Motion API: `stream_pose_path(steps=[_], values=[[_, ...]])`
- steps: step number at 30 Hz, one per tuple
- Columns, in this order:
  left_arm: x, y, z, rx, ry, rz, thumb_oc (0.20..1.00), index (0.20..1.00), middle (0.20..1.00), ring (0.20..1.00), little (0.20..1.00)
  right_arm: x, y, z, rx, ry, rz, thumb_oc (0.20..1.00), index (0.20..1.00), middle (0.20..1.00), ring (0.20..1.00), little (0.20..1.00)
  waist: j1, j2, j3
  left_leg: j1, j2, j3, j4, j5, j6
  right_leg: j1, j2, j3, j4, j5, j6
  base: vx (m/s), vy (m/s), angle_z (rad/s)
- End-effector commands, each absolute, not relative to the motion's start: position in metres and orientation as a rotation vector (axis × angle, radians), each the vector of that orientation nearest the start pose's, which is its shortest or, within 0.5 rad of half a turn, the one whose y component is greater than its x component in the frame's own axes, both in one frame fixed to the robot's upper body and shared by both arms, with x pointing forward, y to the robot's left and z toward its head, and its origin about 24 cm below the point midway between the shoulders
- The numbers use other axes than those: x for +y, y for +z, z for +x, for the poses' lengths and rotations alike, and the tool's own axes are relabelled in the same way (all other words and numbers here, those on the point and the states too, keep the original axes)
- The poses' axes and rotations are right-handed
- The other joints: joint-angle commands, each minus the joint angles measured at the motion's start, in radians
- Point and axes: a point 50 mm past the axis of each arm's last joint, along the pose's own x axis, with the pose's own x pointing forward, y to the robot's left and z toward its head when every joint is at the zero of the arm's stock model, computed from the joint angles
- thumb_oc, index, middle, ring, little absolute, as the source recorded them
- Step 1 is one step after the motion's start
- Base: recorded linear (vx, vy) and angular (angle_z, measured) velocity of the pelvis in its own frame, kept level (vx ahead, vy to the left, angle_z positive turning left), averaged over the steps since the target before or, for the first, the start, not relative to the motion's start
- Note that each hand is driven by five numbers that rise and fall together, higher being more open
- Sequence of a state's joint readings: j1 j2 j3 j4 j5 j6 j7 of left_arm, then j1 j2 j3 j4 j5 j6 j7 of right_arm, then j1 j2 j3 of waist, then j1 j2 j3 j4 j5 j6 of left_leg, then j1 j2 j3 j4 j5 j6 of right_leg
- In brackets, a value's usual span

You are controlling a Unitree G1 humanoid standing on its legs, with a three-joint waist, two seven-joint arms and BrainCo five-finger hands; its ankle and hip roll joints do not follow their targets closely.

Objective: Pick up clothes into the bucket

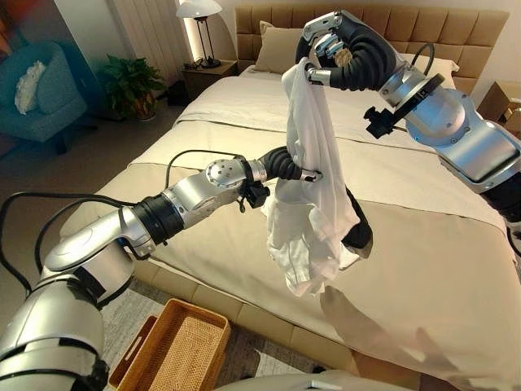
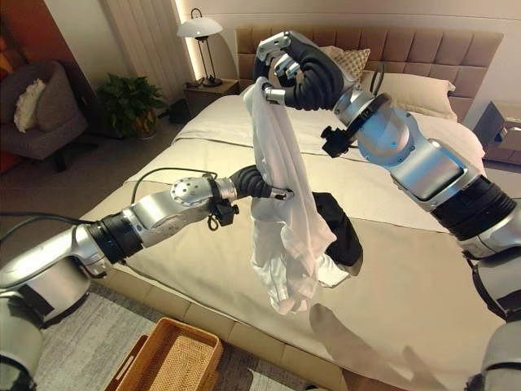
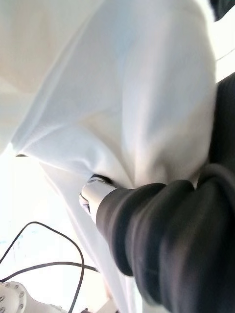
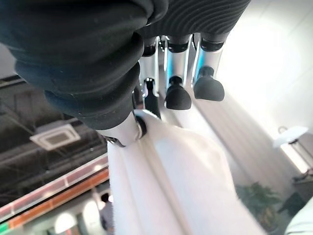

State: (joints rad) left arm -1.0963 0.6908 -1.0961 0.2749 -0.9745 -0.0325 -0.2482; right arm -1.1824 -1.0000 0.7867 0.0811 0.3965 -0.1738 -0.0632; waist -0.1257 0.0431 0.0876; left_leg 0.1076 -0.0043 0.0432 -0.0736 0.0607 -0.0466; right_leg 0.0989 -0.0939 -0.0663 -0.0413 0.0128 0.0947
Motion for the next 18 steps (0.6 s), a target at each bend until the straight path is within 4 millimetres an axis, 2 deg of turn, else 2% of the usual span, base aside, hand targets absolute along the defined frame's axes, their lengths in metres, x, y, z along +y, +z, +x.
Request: stream_pose_path(steps=[1,6,7,8,9,10,11,12,13,14,16,17,18], values=[[0.083,0.191,0.349,-0.097,-0.943,0.399,0.200,0.200,0.200,0.200,0.200,-0.144,0.338,0.319,-0.870,0.334,-0.850,0.200,0.200,0.200,0.200,0.200,0.023,-0.051,-0.014,-0.064,-0.038,-0.033,0.171,-0.133,0.009,-0.054,-0.062,-0.053,0.099,-0.004,0.056,0.00,0.000,0.00],[0.097,0.204,0.347,-0.158,-0.904,0.465,0.200,0.200,0.200,0.200,0.200,-0.163,0.330,0.325,-0.805,0.271,-0.856,0.200,0.200,0.200,0.200,0.200,0.039,-0.051,-0.007,-0.066,-0.042,-0.048,0.177,-0.135,0.012,-0.050,-0.066,-0.068,0.112,-0.013,0.056,0.02,0.007,0.13],[0.101,0.205,0.346,-0.165,-0.896,0.469,0.200,0.200,0.200,0.200,0.200,-0.166,0.329,0.326,-0.798,0.258,-0.854,0.482,0.482,0.482,0.482,0.482,0.042,-0.051,-0.004,-0.067,-0.044,-0.052,0.179,-0.136,0.013,-0.051,-0.067,-0.070,0.117,-0.015,0.056,0.00,0.002,0.19],[0.106,0.207,0.345,-0.175,-0.881,0.481,0.200,0.200,0.200,0.200,0.200,-0.170,0.328,0.327,-0.790,0.243,-0.858,0.802,0.802,0.802,0.802,0.802,0.047,-0.051,-0.002,-0.069,-0.045,-0.055,0.179,-0.135,0.014,-0.052,-0.067,-0.072,0.119,-0.017,0.055,0.01,0.007,0.17],[0.123,0.213,0.344,-0.196,-0.834,0.516,0.200,0.200,0.200,0.200,0.200,-0.179,0.324,0.328,-0.763,0.214,-0.870,1.000,1.000,1.000,1.000,1.000,0.056,-0.050,0.002,-0.070,-0.048,-0.062,0.180,-0.135,0.015,-0.052,-0.069,-0.077,0.124,-0.020,0.055,0.00,0.003,0.12],[0.123,0.213,0.343,-0.196,-0.834,0.516,0.200,0.200,0.200,0.200,0.200,-0.178,0.324,0.328,-0.763,0.214,-0.869,1.000,1.000,1.000,1.000,1.000,0.055,-0.051,0.002,-0.070,-0.048,-0.063,0.180,-0.135,0.015,-0.052,-0.070,-0.078,0.124,-0.020,0.055,0.01,0.008,0.10],[0.140,0.218,0.341,-0.213,-0.782,0.556,0.200,0.200,0.200,0.200,0.200,-0.188,0.320,0.330,-0.729,0.187,-0.883,1.000,1.000,1.000,1.000,1.000,0.067,-0.050,0.005,-0.071,-0.050,-0.066,0.182,-0.136,0.016,-0.051,-0.073,-0.083,0.126,-0.021,0.055,0.00,0.004,0.12],[0.140,0.218,0.341,-0.212,-0.781,0.556,0.200,0.200,0.200,0.200,0.200,-0.188,0.319,0.330,-0.729,0.188,-0.882,1.000,1.000,1.000,1.000,1.000,0.066,-0.050,0.005,-0.071,-0.050,-0.067,0.182,-0.136,0.016,-0.051,-0.073,-0.083,0.126,-0.021,0.055,0.00,0.005,0.16],[0.158,0.225,0.337,-0.238,-0.715,0.609,0.200,0.200,0.200,0.200,0.200,-0.198,0.316,0.332,-0.694,0.159,-0.895,1.000,1.000,1.000,1.000,1.000,0.079,-0.049,0.010,-0.074,-0.051,-0.072,0.184,-0.136,0.017,-0.051,-0.075,-0.090,0.127,-0.022,0.055,0.00,0.001,0.15],[0.158,0.225,0.337,-0.238,-0.714,0.609,0.200,0.200,0.200,0.200,0.200,-0.198,0.316,0.332,-0.694,0.160,-0.895,1.000,1.000,1.000,1.000,1.000,0.078,-0.049,0.010,-0.074,-0.051,-0.072,0.184,-0.136,0.017,-0.050,-0.075,-0.090,0.127,-0.022,0.055,-0.01,0.003,0.14],[0.182,0.235,0.333,-0.284,-0.602,0.681,0.200,0.200,0.200,0.200,0.200,-0.213,0.307,0.333,-0.637,0.124,-0.901,1.000,1.000,1.000,1.000,1.000,0.093,-0.049,0.015,-0.079,-0.053,-0.079,0.189,-0.136,0.018,-0.051,-0.077,-0.097,0.129,-0.023,0.054,-0.01,0.000,0.11],[0.205,0.246,0.331,-0.332,-0.476,0.734,0.200,0.200,0.200,0.200,0.200,-0.228,0.301,0.334,-0.588,0.074,-0.892,1.000,1.000,1.000,1.000,1.000,0.110,-0.051,0.027,-0.081,-0.055,-0.085,0.195,-0.140,0.017,-0.050,-0.079,-0.104,0.133,-0.028,0.053,-0.03,-0.004,0.16],[0.216,0.252,0.329,-0.351,-0.411,0.771,0.200,0.200,0.200,0.200,0.200,-0.236,0.298,0.335,-0.563,0.047,-0.885,1.000,1.000,1.000,1.000,1.000,0.116,-0.052,0.029,-0.092,-0.057,-0.091,0.197,-0.135,0.018,-0.056,-0.080,-0.110,0.134,-0.027,0.053,-0.03,-0.002,0.14]])
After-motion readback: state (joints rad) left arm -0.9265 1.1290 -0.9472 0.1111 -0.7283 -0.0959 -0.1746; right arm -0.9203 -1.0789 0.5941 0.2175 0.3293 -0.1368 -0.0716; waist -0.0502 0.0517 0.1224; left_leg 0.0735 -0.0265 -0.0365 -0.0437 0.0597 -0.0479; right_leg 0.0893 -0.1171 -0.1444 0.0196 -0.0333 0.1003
